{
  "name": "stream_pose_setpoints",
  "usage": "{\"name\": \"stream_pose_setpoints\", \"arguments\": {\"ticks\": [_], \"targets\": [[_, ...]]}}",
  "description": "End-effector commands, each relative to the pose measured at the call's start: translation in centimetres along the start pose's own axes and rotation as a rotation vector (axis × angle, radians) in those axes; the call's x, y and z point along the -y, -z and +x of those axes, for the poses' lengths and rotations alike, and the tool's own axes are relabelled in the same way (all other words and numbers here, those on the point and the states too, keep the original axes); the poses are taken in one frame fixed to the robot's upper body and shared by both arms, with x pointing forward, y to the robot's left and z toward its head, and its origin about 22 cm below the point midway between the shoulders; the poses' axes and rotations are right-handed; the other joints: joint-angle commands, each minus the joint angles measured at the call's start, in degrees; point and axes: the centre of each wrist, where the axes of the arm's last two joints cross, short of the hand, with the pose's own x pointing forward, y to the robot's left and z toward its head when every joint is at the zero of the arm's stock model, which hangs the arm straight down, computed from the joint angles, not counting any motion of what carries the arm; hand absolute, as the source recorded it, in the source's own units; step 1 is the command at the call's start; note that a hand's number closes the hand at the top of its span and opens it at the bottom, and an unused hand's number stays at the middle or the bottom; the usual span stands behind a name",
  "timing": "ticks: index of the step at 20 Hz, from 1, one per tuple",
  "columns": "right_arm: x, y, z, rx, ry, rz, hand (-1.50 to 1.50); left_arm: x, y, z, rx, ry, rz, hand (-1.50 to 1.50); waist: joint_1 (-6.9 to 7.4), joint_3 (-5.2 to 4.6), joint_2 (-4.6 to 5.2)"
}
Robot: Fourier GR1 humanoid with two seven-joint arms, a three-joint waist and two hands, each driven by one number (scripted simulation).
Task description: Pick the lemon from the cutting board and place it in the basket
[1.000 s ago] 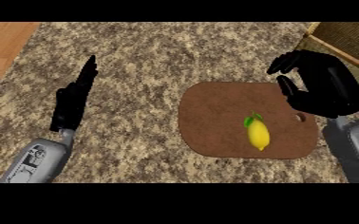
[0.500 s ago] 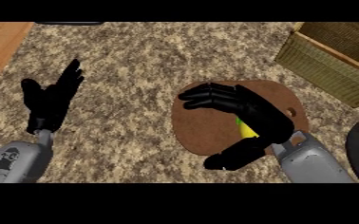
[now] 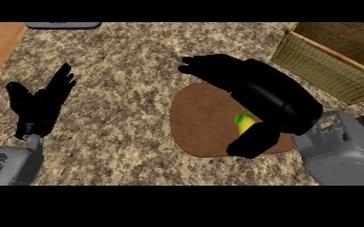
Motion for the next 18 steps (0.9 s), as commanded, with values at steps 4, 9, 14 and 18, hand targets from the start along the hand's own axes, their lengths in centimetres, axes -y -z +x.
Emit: {"name": "stream_pose_setpoints", "arguments": {"ticks": [4,9,14,18], "targets": [[9.0,0.5,3.5,-0.301,-0.273,-0.012,-1.50,-1.9,-0.9,-1.6,0.021,0.009,0.011,0.00,0.71,0.02,0.32],[12.1,1.4,2.8,-0.350,-0.248,0.264,-1.50,-0.5,0.9,1.6,0.016,-0.012,0.004,0.00,0.41,0.15,0.54],[14.3,-0.7,2.6,-0.349,-0.184,0.345,-1.50,-2.2,0.0,0.7,-0.010,-0.001,0.003,0.00,-0.31,0.22,0.39],[13.5,-2.9,-0.6,-0.313,-0.070,0.388,-1.50,-1.8,0.9,-0.6,-0.010,-0.016,0.015,0.00,-0.77,0.26,0.76]]}}
